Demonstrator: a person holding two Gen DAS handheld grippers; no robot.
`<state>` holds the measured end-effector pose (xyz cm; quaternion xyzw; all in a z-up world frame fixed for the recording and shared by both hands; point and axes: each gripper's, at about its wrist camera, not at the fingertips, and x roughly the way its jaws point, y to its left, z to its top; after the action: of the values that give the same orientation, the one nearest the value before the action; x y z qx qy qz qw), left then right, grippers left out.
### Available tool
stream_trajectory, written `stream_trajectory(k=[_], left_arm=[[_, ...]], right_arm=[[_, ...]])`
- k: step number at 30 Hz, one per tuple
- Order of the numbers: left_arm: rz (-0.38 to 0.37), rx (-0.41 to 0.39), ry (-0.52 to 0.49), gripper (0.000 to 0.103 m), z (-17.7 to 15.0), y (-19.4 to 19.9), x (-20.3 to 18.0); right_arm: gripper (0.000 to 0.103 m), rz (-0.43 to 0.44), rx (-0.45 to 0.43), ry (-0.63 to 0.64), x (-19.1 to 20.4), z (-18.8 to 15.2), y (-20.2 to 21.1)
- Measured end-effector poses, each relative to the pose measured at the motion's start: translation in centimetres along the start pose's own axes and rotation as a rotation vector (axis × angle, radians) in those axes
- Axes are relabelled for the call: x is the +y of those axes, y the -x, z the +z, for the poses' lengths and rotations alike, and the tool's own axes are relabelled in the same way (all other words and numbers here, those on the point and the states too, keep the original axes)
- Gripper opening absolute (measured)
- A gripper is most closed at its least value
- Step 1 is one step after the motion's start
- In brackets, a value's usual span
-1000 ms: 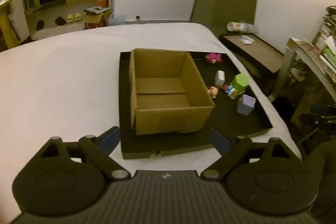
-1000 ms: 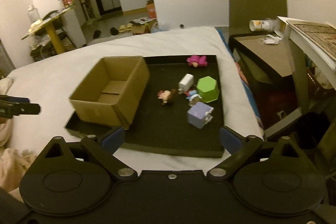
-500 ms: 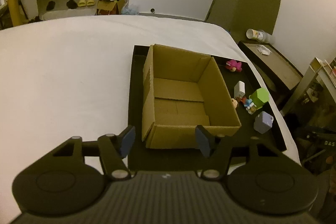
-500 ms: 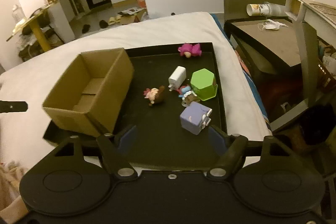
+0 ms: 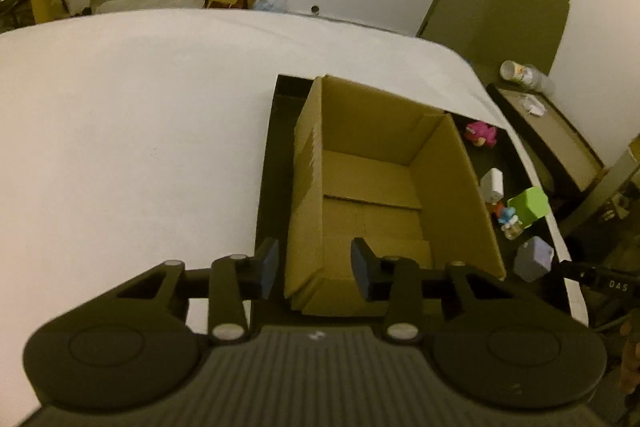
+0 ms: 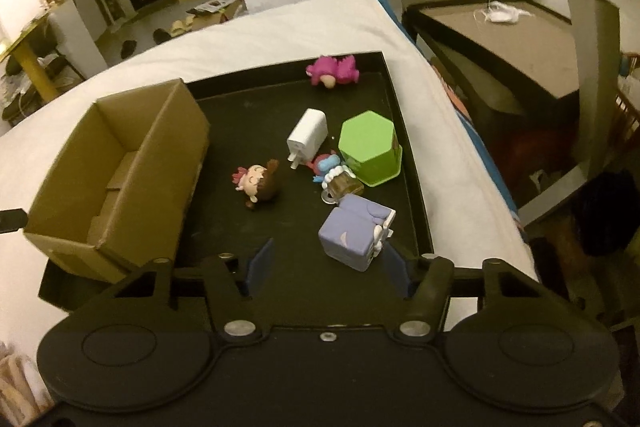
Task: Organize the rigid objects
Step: 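Clamp the cardboard box wall with the left gripper while the right gripper approaches the lavender cube, then close the right gripper around the lavender cube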
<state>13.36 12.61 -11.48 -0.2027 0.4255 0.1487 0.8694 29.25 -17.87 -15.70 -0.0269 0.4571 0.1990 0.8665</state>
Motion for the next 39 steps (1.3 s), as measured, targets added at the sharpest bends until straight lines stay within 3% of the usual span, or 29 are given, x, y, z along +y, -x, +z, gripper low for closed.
stream_trajectory(k=[5,14,25,39], left_arm=[[0.012,0.041,0.012,0.032,0.7,-1.1,0.3],[0.062,0.126,-0.014,0.022,2.5,-3.3,-0.5],[0.095,0.208,-0.031,0.013,4.0,-5.8,-1.2],[0.15,0.276,-0.093,0.011,4.2,-8.2,-1.5]], right_arm=[[0.051,-0.026,0.036,-0.028,0.1,0.5,-1.8],[0.051,-0.12,0.092,-0.109,-0.5,1.5,-4.6],[0.051,-0.151,0.086,-0.102,0.2,2.4,-5.7],[0.052,-0.196,0.069,-0.123,0.7,2.1,-7.2]])
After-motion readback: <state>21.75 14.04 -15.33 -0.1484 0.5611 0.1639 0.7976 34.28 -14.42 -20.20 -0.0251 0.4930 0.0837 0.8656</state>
